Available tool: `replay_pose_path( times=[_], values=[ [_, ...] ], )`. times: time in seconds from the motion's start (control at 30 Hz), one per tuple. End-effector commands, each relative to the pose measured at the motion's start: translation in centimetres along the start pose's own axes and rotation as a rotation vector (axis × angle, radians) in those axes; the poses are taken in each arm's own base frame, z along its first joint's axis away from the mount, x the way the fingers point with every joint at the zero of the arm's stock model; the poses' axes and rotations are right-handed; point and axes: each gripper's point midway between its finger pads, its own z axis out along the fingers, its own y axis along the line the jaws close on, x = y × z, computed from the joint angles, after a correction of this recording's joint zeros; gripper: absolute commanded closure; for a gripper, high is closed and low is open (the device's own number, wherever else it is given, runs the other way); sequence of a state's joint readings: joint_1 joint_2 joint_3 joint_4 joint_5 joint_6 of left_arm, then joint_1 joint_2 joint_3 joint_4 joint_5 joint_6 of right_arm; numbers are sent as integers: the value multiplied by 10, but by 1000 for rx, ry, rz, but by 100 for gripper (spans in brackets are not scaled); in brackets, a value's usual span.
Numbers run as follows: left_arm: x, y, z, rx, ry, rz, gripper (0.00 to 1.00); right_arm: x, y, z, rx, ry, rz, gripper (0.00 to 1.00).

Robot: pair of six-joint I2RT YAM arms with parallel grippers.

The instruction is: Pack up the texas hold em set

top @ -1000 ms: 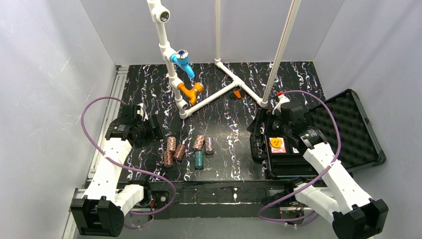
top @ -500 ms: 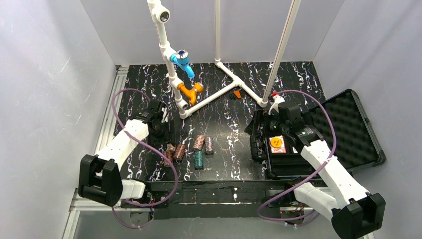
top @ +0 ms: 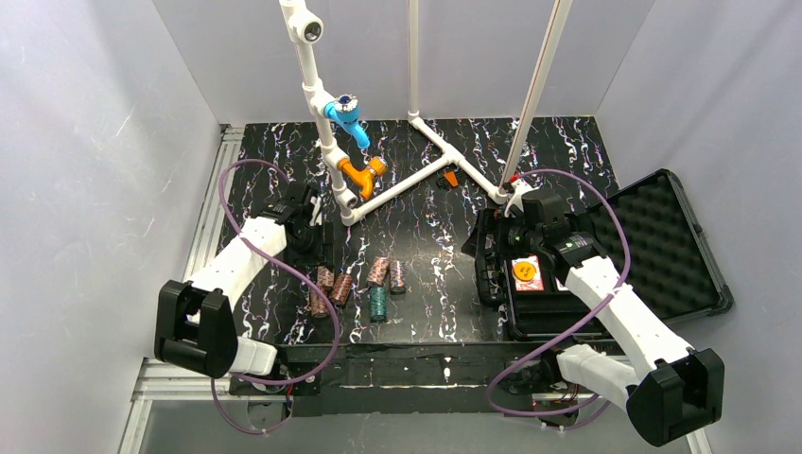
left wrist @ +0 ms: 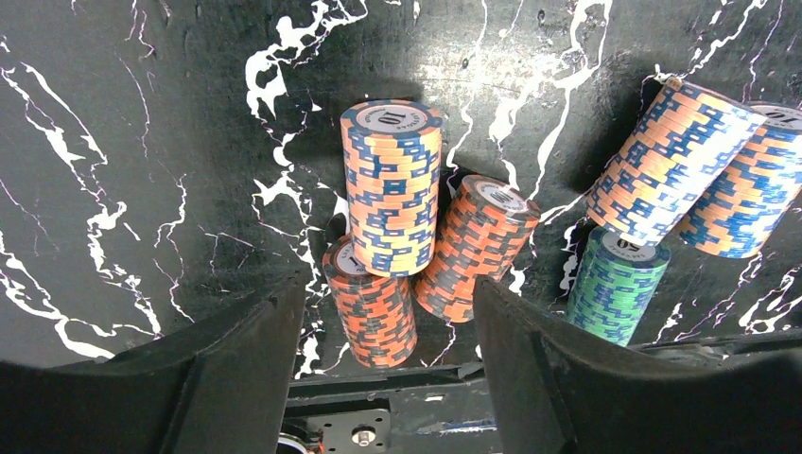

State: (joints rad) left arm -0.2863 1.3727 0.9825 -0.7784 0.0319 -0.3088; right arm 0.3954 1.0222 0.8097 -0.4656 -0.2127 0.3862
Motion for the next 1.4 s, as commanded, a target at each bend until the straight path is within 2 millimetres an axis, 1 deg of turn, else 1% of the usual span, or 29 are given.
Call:
replay_pose_path(
  times=[0.0,0.13,0.2,0.37,0.5,0.8,1.27,1.37],
  values=[
    [-6,2,-3,-22,10,28,39,-24,18,-8,-57,-72,-47,0],
    [-6,2,4,-33,48,28,42,-23,17,-14,-48,-81,-51,0],
    [-9,1,6,-31,56,29,44,-21,16,-16,-45,-83,-52,0],
    [-15,0,14,-42,79,34,45,-17,16,-22,-43,-87,-53,0],
    [-13,0,24,-47,117,34,47,-16,15,-25,-38,-87,-55,0],
    [-7,4,42,-71,178,32,51,-14,16,-22,-53,-81,-54,0],
    [-7,5,49,-70,201,6,57,-9,14,-24,-48,-81,-52,0],
    [-7,5,50,-64,208,2,63,-9,14,-24,-48,-81,-52,0]
  ],
)
